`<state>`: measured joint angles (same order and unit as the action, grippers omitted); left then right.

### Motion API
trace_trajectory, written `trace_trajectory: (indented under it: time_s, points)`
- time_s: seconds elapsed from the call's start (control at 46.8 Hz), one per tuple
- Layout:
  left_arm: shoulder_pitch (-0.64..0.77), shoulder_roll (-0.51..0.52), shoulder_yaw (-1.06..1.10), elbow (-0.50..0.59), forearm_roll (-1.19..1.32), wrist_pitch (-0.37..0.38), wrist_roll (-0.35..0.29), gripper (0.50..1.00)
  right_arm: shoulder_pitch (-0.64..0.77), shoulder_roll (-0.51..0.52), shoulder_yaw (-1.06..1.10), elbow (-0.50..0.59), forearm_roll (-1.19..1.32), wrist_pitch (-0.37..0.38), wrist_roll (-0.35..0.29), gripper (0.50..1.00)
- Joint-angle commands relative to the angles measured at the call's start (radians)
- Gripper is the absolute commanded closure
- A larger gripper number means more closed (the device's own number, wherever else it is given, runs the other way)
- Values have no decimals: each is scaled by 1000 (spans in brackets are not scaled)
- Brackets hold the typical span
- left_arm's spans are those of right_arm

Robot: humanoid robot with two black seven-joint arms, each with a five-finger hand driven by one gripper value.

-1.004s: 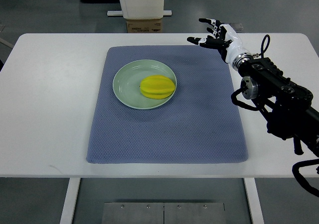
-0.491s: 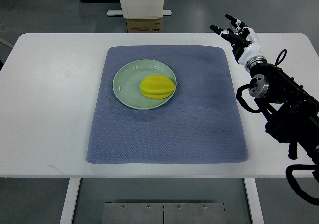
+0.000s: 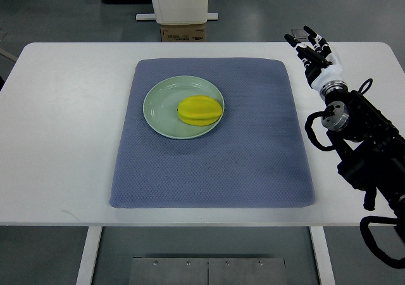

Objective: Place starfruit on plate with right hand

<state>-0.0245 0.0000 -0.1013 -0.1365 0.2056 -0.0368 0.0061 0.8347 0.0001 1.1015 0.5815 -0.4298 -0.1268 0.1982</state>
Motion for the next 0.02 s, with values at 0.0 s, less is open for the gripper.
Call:
trace_trajectory:
  time_s: [0.0]
  points:
    - [0, 0, 0, 0, 0, 0, 0, 500, -5, 0, 0, 1, 0, -1, 4, 500]
